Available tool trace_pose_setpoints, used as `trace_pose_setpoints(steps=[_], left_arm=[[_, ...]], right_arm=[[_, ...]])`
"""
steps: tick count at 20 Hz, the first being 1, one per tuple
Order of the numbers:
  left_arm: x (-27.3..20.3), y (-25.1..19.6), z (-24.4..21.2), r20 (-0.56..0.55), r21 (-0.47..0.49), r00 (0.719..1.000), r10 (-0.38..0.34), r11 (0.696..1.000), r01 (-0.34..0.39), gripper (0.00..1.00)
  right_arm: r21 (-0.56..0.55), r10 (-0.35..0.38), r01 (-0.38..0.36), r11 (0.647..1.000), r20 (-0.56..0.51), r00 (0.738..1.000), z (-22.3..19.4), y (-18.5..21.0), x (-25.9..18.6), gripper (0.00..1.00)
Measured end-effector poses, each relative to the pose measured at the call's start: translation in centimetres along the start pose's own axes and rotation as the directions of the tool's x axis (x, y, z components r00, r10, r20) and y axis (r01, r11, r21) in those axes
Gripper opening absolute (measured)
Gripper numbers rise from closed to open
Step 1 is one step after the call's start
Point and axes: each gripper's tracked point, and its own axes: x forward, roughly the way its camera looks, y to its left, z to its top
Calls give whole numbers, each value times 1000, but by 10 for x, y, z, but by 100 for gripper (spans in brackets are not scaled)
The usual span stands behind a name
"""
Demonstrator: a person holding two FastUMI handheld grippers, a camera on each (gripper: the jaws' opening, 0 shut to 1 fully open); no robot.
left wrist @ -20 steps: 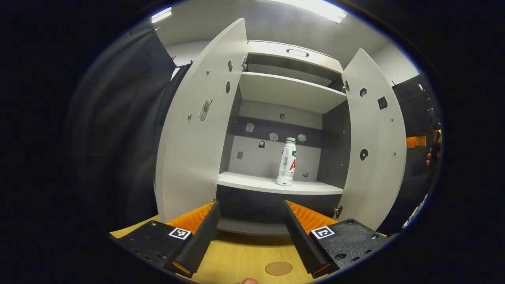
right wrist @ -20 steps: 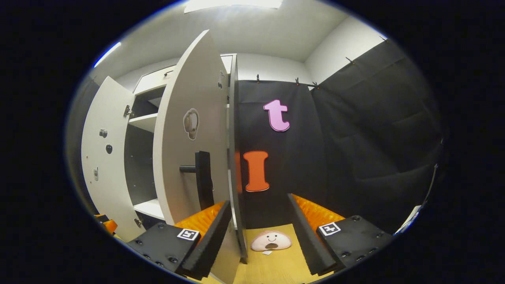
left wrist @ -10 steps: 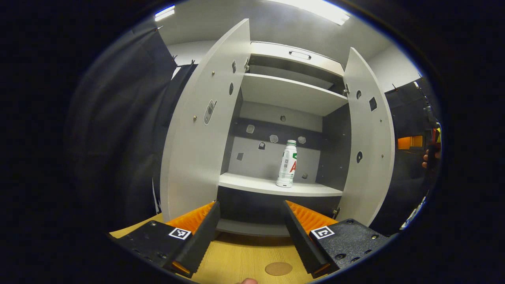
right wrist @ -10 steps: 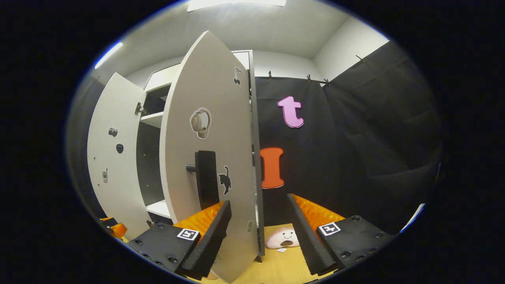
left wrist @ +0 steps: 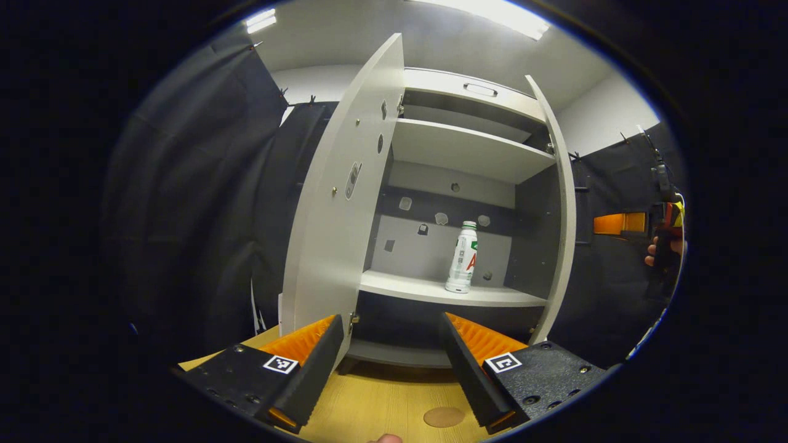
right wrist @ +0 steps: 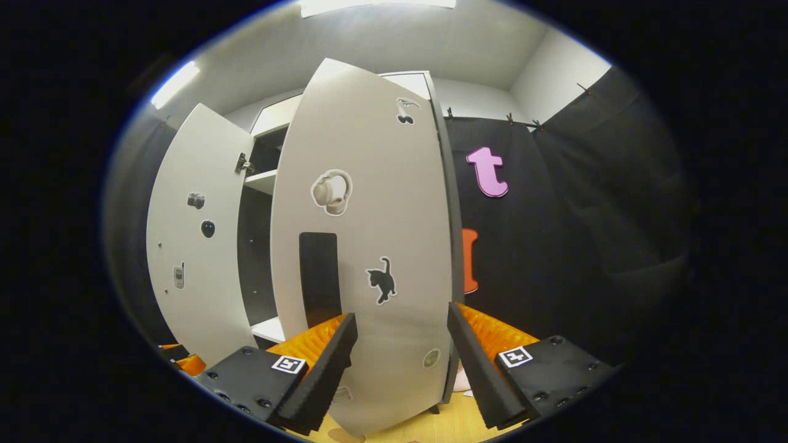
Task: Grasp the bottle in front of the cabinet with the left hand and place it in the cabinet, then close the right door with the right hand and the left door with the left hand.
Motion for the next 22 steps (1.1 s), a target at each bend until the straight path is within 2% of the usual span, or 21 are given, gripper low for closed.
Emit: trace_pose_setpoints(steps=[4,8,14,17,22], left_arm=[[-6,17,12,31,-13,998,53,999,-53,95],[-13,53,39,98,-50,983,158,987,-154,95],[-28,128,80,165,-95,921,352,935,-340,95],[-36,168,95,191,-118,873,449,893,-434,95],[-23,203,131,239,-115,848,474,881,-460,95]], right_arm=[[23,57,-56,998,-41,998,-16,22,13,98],[24,69,-68,997,-44,997,-18,36,30,97],[-31,60,-62,998,-65,996,-22,44,44,97],[-21,47,-48,999,-62,997,-25,47,55,96],[57,44,-39,998,-85,995,-30,50,63,95]])
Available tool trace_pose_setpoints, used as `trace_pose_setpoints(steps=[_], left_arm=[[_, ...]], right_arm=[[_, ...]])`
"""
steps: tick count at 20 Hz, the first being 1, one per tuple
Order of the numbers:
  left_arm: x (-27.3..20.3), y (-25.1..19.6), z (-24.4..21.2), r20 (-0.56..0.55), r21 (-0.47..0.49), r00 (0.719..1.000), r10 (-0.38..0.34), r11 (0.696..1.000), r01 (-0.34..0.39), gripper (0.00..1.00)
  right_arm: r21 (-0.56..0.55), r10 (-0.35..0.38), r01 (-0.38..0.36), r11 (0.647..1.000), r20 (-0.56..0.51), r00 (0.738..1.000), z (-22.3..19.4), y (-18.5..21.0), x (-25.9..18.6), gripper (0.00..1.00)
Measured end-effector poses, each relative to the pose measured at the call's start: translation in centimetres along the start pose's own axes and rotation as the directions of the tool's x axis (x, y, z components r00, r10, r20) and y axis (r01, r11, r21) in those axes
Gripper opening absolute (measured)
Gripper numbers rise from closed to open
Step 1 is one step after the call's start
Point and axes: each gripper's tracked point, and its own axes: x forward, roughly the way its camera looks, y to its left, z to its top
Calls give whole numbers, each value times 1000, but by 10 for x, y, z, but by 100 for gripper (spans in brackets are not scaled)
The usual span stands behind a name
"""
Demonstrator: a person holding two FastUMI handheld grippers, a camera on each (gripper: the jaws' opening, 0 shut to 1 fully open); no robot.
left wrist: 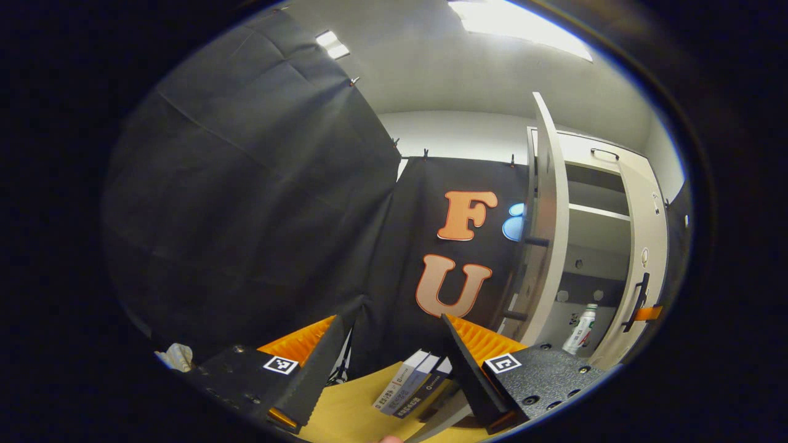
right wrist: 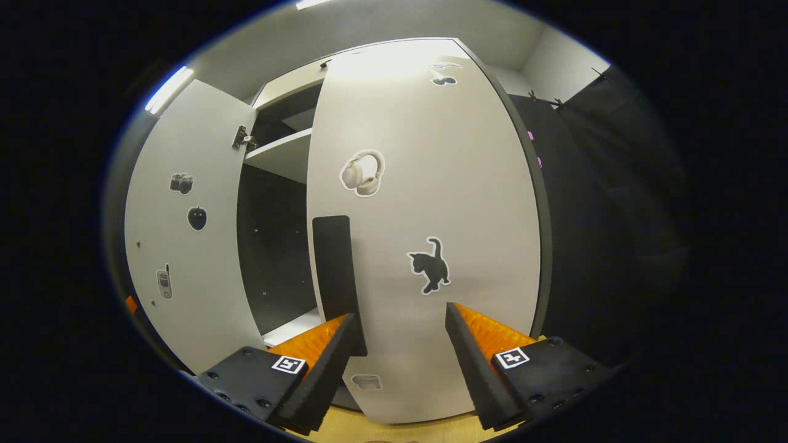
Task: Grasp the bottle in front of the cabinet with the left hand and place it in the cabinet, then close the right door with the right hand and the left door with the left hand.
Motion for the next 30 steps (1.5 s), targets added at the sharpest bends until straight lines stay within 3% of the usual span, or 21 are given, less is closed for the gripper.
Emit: trace_pose_setpoints(steps=[3,8,12,14,16,27,28,30], left_arm=[[22,-19,13,20,-15,999,-35,999,36,97],[44,-47,18,57,1,994,-95,995,96,92],[49,-59,7,29,-9,992,-126,992,127,95],[48,-59,8,39,-17,992,-120,993,121,98],[47,-62,7,40,-17,991,-128,991,129,91],[20,-98,1,3,-55,980,-199,979,199,93],[18,-102,1,1,-62,978,-207,976,207,88],[12,-117,-1,-3,-77,974,-226,971,225,93]], right_arm=[[20,-1,1,1000,-9,1000,1,-1,-3,96],[36,25,-25,999,-7,1000,-1,-9,-46,97],[-22,-25,24,999,-14,1000,-8,-34,-81,97],[-30,-50,49,998,-12,999,-11,-48,-94,97],[-22,-71,70,997,-27,997,-16,-59,-103,97],[-9,-83,83,997,-23,996,-14,-85,-139,97],[-13,-86,85,996,-23,996,-13,-87,-141,97],[-20,-92,92,996,-27,995,-14,-92,-145,97]])
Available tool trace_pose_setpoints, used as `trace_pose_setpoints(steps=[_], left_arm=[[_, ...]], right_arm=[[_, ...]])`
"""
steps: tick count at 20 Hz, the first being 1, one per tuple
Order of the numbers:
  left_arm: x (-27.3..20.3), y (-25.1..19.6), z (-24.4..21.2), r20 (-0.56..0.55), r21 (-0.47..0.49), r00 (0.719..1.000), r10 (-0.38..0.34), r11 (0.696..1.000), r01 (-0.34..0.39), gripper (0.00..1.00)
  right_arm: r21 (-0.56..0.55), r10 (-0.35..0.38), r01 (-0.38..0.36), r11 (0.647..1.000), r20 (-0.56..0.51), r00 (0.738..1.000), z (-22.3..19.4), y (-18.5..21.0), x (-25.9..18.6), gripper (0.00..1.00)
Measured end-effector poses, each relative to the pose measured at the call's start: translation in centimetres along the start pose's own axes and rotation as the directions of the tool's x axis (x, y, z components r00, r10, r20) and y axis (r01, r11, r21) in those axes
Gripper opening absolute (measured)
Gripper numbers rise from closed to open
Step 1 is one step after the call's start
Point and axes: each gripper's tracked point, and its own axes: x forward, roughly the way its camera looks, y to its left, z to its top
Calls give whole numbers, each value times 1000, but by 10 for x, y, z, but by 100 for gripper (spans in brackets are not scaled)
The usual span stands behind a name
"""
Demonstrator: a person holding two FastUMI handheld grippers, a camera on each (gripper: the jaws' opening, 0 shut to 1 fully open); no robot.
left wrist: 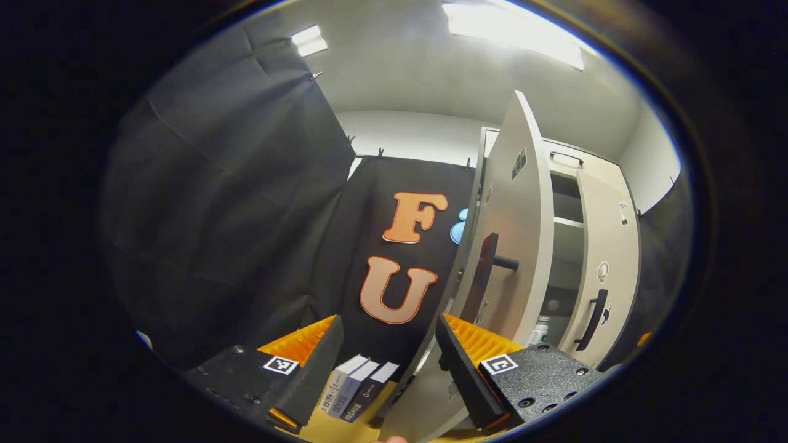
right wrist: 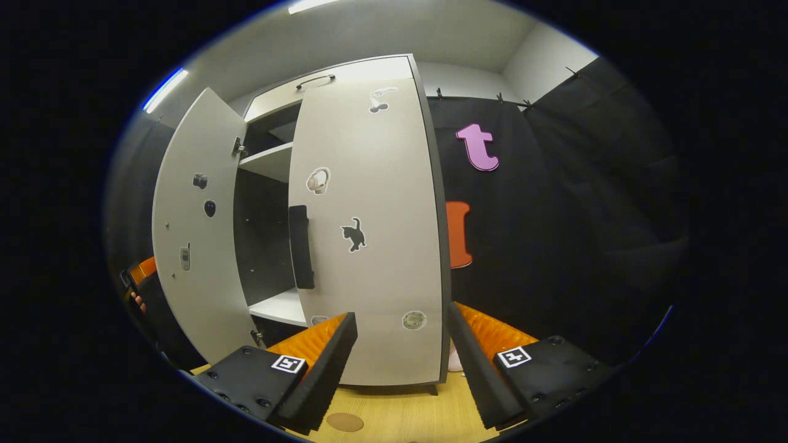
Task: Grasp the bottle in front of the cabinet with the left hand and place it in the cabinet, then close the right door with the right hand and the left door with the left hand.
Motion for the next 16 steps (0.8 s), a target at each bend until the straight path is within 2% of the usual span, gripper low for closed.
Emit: trace_pose_setpoints(steps=[1,2,9,10,11,16], left_arm=[[0,-9,-3,-6,-7,1000,-17,1000,17,88],[-2,-19,-6,-14,-13,999,-40,999,40,93],[-4,-96,-31,-70,-61,975,-213,976,209,93],[-3,-106,-34,-77,-56,968,-239,970,235,89],[-3,-116,-36,-81,-52,963,-259,965,255,94],[2,-143,-36,-69,-32,947,-313,950,311,94]], right_arm=[[-1,-2,2,1000,-3,1000,0,-2,-3,97],[1,-5,5,1000,-5,1000,0,-5,-4,97],[-2,-50,50,999,-6,999,4,-26,-23,97],[-4,-61,61,998,-5,998,3,-30,-26,97],[-6,-74,74,997,-6,997,3,-33,-29,97],[7,-124,124,992,-21,992,-3,-50,-46,97]])
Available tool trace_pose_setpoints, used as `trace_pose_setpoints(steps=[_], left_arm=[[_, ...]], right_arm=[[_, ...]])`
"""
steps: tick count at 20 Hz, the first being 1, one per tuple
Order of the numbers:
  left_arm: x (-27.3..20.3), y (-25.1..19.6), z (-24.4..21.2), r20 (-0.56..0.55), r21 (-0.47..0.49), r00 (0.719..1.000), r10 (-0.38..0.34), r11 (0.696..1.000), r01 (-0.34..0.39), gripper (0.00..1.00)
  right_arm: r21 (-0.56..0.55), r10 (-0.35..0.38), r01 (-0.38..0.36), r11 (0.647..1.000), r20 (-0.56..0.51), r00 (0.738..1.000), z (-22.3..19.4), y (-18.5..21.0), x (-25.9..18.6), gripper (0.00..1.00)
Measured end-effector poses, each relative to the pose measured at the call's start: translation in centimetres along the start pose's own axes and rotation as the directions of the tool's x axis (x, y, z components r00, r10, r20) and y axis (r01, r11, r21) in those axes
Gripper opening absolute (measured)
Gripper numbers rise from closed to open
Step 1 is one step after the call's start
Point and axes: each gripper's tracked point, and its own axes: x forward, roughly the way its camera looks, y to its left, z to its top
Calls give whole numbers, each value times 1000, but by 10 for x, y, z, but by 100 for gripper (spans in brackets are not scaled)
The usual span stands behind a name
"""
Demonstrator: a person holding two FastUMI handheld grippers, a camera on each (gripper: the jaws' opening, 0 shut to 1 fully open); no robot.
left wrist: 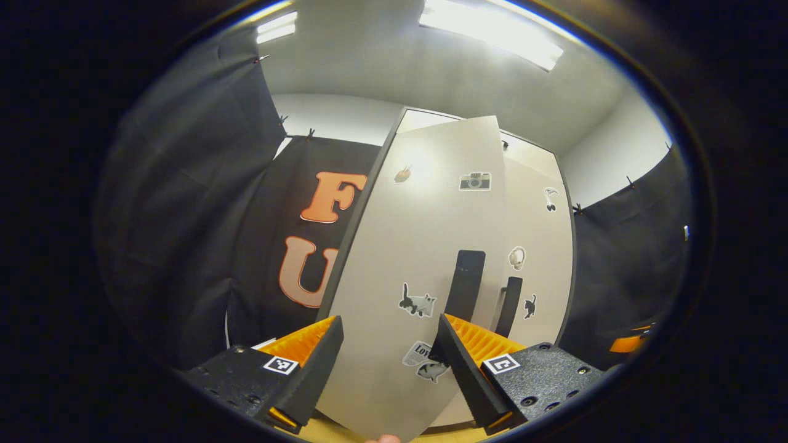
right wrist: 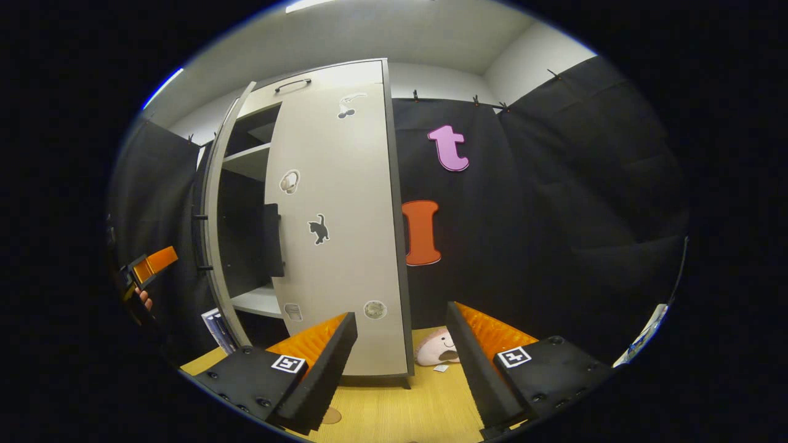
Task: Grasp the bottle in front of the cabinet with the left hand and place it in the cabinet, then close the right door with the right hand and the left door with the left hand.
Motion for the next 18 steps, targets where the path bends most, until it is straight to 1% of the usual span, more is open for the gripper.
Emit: trace_pose_setpoints(steps=[2,3,4,8,11,13,14,15,18], left_arm=[[5,-5,-8,-19,-9,1000,-24,1000,24,94],[9,-10,-13,-29,-14,999,-35,999,35,91],[14,-13,-18,-39,-18,998,-43,999,43,94],[34,-18,-38,-82,-15,995,-63,998,62,94],[44,-27,-55,-113,-49,989,-95,995,90,94],[52,-31,-58,-115,-63,988,-106,993,100,94],[57,-33,-61,-121,-60,986,-113,993,106,97],[63,-37,-64,-125,-53,985,-117,992,111,94],[75,-43,-66,-129,-3,985,-116,993,116,94]], right_arm=[[15,-12,12,1000,-4,1000,-3,-4,-5,97],[23,-16,16,1000,-7,1000,-5,-6,-6,97],[29,-17,17,999,-13,1000,-8,-6,-5,97],[27,-13,14,1000,-34,999,-14,-5,-10,97],[13,-29,30,999,-34,999,-16,-9,-13,97],[12,-37,37,999,-42,998,-21,-11,-16,97],[13,-39,39,999,-47,998,-23,-11,-16,97],[15,-40,41,999,-50,998,-24,-13,-18,97],[38,-32,34,999,-45,998,-26,-12,-20,97]])
